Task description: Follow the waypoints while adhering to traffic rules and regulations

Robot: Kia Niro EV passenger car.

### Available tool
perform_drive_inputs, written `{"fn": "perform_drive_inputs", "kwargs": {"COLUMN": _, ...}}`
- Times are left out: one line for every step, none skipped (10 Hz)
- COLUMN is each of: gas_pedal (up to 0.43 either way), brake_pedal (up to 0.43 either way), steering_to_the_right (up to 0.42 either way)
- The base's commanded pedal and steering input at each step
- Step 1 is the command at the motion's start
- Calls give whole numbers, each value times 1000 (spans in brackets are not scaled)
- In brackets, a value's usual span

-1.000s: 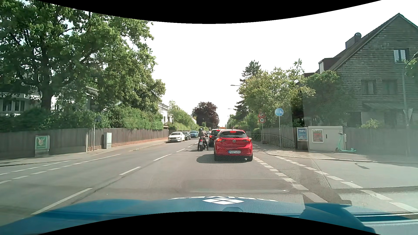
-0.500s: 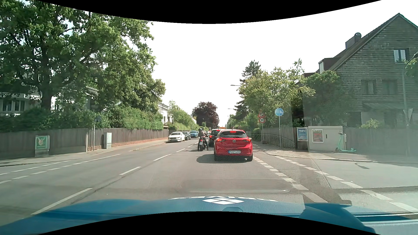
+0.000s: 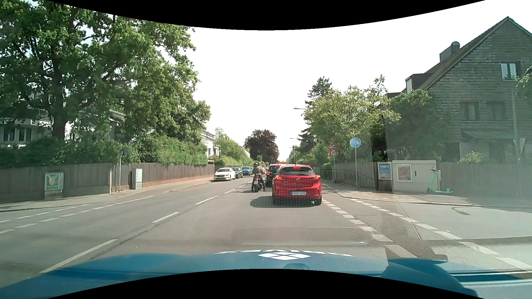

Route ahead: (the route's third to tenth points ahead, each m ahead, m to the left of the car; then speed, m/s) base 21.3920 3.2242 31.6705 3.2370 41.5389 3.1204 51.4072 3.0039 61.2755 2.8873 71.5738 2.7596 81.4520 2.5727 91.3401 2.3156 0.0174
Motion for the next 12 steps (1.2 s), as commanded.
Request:
{"fn": "perform_drive_inputs", "kwargs": {"gas_pedal": 0, "brake_pedal": 366, "steering_to_the_right": 0}}
{"fn": "perform_drive_inputs", "kwargs": {"gas_pedal": 0, "brake_pedal": 372, "steering_to_the_right": 0}}
{"fn": "perform_drive_inputs", "kwargs": {"gas_pedal": 0, "brake_pedal": 372, "steering_to_the_right": -1}}
{"fn": "perform_drive_inputs", "kwargs": {"gas_pedal": 0, "brake_pedal": 372, "steering_to_the_right": -1}}
{"fn": "perform_drive_inputs", "kwargs": {"gas_pedal": 0, "brake_pedal": 372, "steering_to_the_right": 0}}
{"fn": "perform_drive_inputs", "kwargs": {"gas_pedal": 0, "brake_pedal": 372, "steering_to_the_right": -1}}
{"fn": "perform_drive_inputs", "kwargs": {"gas_pedal": 0, "brake_pedal": 372, "steering_to_the_right": -1}}
{"fn": "perform_drive_inputs", "kwargs": {"gas_pedal": 0, "brake_pedal": 372, "steering_to_the_right": 0}}
{"fn": "perform_drive_inputs", "kwargs": {"gas_pedal": 0, "brake_pedal": 372, "steering_to_the_right": 0}}
{"fn": "perform_drive_inputs", "kwargs": {"gas_pedal": 0, "brake_pedal": 372, "steering_to_the_right": 0}}
{"fn": "perform_drive_inputs", "kwargs": {"gas_pedal": 0, "brake_pedal": 372, "steering_to_the_right": 0}}
{"fn": "perform_drive_inputs", "kwargs": {"gas_pedal": 0, "brake_pedal": 372, "steering_to_the_right": 0}}
